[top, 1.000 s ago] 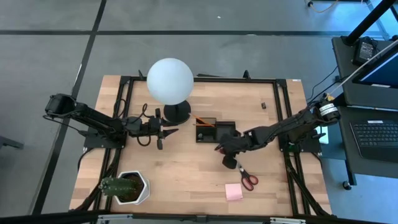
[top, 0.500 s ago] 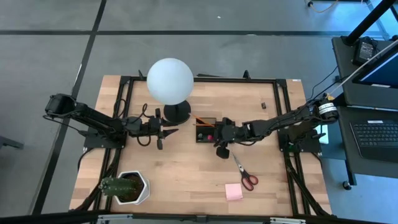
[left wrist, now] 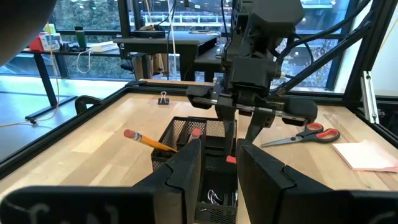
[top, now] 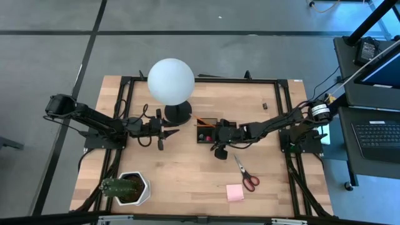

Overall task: Pick and place office supplies into organizer
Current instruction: Put the red eraser into the black desk organizer

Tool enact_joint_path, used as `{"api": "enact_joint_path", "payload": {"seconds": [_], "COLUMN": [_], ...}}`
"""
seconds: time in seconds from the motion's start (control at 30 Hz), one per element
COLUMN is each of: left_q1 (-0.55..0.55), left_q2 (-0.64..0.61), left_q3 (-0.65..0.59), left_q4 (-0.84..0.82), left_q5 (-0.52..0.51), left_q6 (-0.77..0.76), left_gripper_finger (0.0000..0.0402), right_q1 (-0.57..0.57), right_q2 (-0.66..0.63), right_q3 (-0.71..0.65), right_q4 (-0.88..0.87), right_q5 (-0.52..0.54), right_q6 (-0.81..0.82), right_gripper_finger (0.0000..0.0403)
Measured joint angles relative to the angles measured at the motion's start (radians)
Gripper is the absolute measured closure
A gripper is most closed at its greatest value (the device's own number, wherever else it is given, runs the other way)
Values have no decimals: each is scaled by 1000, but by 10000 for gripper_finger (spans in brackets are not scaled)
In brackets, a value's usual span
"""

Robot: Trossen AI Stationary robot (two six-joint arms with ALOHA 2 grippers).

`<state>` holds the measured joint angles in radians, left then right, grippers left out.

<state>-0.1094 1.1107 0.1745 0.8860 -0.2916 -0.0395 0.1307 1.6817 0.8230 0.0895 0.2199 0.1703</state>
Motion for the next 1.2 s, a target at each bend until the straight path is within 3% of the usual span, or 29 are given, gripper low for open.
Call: {"api": "enact_joint_path", "payload": {"seconds": [0.17, 0.33, 1.2], "left_q1": [0, 0, 0], "left_q2": [0, 0, 0], "left_q3": [0, 0, 0], "left_q4": [0, 0, 0], "left_q5": [0, 0, 0], "left_q6": [0, 0, 0], "left_gripper_finger": [304, 304, 304], "right_q1": [0, 0, -3], "right_q2": [0, 0, 0], "right_q3": [0, 0, 0], "right_q4": [1, 0, -11], "right_q5": [2, 73, 75], "right_q6": [-20, -22, -15], "right_gripper_finger": [330, 330, 330]}}
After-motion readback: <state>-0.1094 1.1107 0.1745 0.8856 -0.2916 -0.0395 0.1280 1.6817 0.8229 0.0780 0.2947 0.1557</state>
